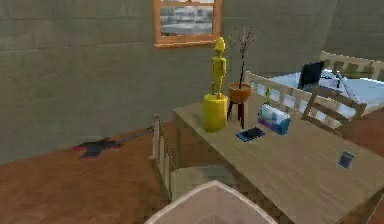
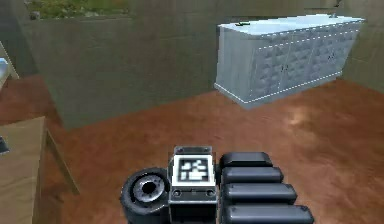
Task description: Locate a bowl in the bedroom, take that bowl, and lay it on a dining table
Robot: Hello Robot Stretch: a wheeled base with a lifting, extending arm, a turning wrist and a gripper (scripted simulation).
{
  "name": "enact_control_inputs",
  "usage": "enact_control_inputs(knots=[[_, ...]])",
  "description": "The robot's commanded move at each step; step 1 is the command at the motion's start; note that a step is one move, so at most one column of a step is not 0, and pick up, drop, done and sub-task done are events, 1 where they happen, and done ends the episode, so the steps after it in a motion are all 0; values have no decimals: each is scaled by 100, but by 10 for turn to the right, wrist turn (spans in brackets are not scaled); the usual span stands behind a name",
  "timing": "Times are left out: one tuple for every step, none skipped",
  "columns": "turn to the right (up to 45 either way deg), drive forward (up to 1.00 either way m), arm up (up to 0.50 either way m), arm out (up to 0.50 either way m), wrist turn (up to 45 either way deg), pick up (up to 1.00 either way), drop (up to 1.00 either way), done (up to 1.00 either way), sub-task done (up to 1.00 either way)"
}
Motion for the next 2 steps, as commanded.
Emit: enact_control_inputs(knots=[[360,0,0,0,0,0,0,0,0],[240,0,0,0,0,0,0,0,0]])
